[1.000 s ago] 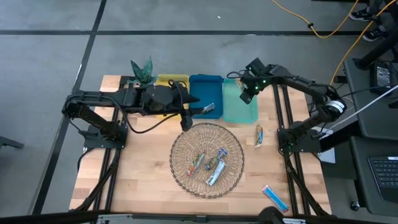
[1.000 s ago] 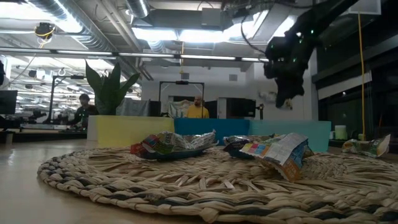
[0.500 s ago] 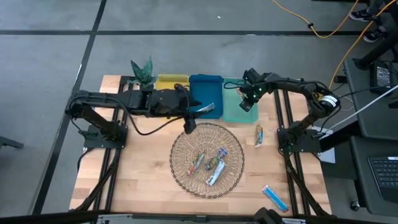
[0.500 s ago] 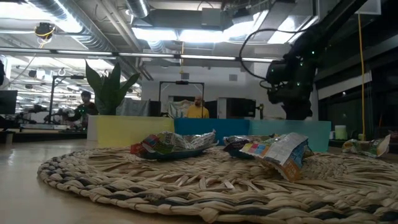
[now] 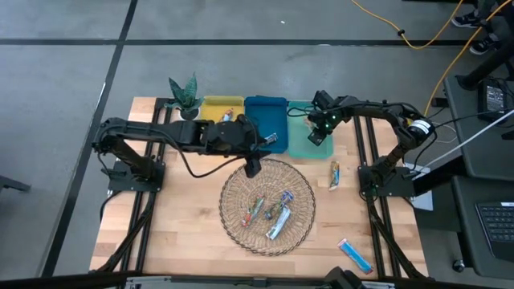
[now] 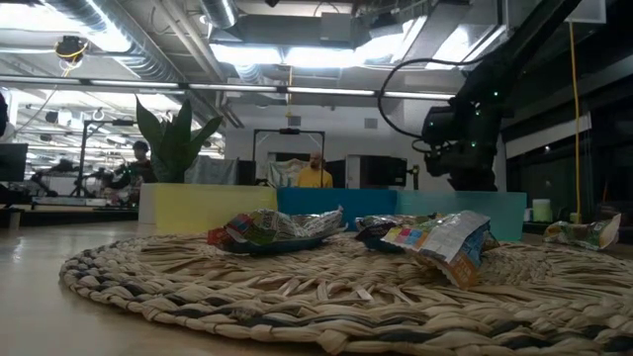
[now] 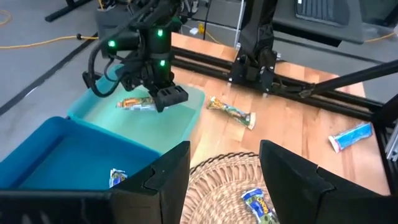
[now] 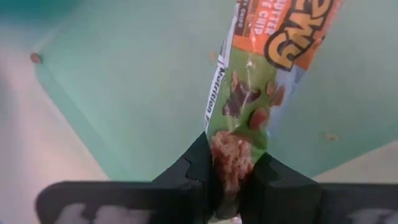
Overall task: Pick and place Granola Bars by type
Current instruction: Put the orange granola bar into the green bin
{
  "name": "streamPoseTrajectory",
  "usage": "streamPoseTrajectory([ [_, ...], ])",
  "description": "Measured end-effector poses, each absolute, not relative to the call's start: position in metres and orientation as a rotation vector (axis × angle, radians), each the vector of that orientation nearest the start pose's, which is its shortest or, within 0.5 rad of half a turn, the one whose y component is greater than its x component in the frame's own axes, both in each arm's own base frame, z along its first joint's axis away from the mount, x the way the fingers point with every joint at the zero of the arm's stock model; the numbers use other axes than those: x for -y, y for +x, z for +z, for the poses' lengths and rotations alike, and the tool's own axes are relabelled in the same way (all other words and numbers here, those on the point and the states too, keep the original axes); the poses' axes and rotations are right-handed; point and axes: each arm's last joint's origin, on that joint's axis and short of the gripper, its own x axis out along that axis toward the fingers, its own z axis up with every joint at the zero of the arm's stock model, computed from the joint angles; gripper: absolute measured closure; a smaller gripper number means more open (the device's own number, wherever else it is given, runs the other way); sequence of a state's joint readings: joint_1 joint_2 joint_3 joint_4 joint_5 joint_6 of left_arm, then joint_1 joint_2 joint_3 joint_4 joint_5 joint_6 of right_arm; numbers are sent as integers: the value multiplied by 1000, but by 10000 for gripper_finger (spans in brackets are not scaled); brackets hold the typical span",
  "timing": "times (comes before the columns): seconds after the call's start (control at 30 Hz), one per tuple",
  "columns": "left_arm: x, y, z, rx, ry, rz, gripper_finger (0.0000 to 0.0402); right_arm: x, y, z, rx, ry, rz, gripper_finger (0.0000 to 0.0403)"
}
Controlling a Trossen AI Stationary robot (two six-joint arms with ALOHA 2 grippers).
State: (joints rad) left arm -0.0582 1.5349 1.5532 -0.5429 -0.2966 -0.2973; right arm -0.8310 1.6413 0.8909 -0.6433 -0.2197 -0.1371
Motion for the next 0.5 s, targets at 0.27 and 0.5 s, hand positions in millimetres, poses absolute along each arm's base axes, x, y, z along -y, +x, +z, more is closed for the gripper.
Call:
streamPoseTrajectory([
  [0.27, 11, 337, 384, -478, -196, 308, 217, 201, 192, 150, -1225, 585, -424, 264],
  [0.5, 11, 337, 384, -479, -193, 307, 217, 200, 191, 156, -1197, 616, -461, 194],
])
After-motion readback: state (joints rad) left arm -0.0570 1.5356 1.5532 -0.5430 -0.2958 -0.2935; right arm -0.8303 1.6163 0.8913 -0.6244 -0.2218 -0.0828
